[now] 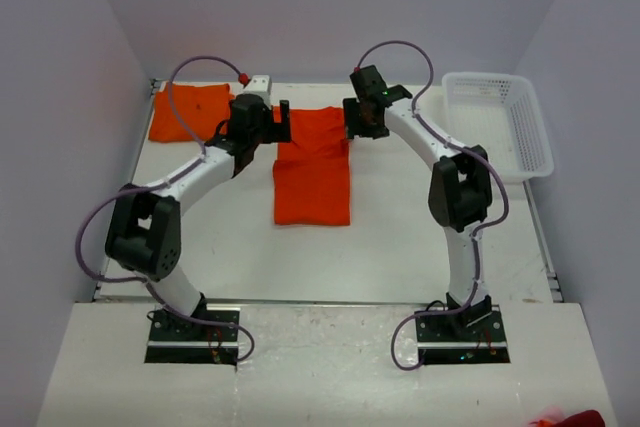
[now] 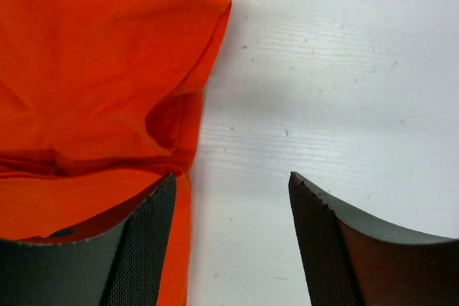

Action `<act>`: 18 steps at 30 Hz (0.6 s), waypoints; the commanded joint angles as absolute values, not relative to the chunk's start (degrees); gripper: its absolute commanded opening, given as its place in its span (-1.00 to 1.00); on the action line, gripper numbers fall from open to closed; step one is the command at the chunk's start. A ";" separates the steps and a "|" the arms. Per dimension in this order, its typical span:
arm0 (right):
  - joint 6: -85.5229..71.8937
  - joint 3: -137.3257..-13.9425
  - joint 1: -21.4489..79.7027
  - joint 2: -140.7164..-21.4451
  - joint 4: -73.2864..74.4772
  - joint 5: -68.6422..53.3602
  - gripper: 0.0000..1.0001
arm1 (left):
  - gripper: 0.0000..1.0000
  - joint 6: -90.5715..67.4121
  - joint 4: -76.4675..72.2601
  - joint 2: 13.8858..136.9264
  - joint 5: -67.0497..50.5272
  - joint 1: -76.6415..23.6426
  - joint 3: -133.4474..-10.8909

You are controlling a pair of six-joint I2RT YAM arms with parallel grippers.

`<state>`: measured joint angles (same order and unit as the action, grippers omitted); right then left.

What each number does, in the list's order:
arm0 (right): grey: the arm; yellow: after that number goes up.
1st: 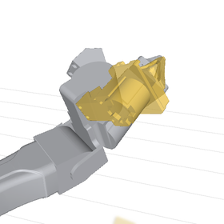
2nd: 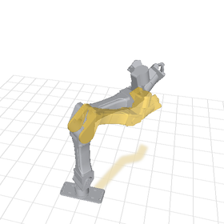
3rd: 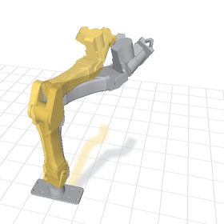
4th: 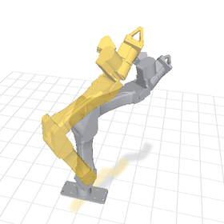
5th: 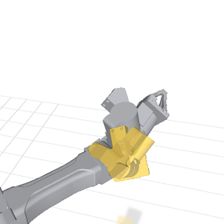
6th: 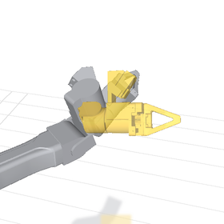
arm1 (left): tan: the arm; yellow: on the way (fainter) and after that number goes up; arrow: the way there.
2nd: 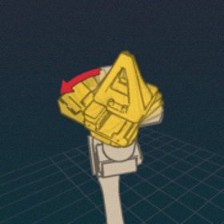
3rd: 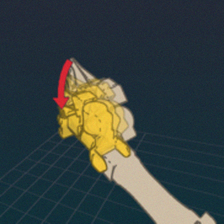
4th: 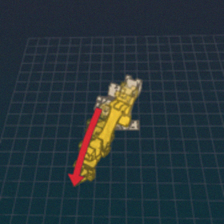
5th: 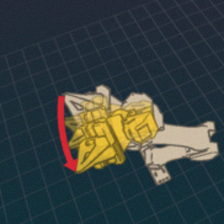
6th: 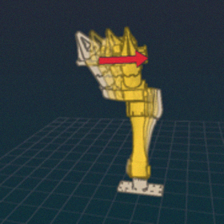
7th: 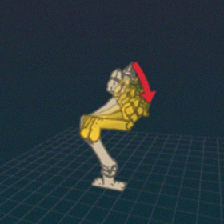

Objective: Fold and stack the t-shirts
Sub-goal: Fold the folded rectangular tshirt in 1/3 of the way

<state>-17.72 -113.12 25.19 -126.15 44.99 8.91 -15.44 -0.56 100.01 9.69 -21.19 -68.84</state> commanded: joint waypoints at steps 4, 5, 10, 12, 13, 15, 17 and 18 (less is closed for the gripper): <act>-16.35 -104.52 28.11 -111.37 44.30 5.20 0.31 | 0.81 -20.91 3.67 86.57 9.41 -24.33 -66.88; -16.52 -102.67 28.73 -110.31 43.69 5.10 0.32 | 0.76 -21.09 5.17 87.09 9.23 -25.30 -66.80; -19.77 -92.03 29.18 -106.35 37.53 -1.84 0.20 | 0.06 -22.76 5.54 87.19 6.85 -26.46 -61.18; -21.00 -90.19 29.18 -106.52 37.27 -2.98 -0.34 | -0.51 -22.24 5.71 87.36 7.99 -26.46 -59.95; -21.35 -89.13 29.18 -106.09 36.74 -3.68 -0.99 | -0.93 -21.71 5.54 87.62 8.43 -26.46 -59.51; -22.14 -85.63 29.18 -104.95 33.95 -6.83 -1.00 | -1.00 -21.36 6.24 89.03 9.66 -26.37 -59.24; -22.76 -83.94 29.18 -103.80 32.61 -8.52 -1.00 | -1.00 -21.53 7.03 90.26 10.80 -26.28 -58.89; -23.11 -82.80 29.18 -103.71 31.91 -8.70 -1.00 | -1.00 -21.53 6.86 90.44 10.72 -26.28 -58.54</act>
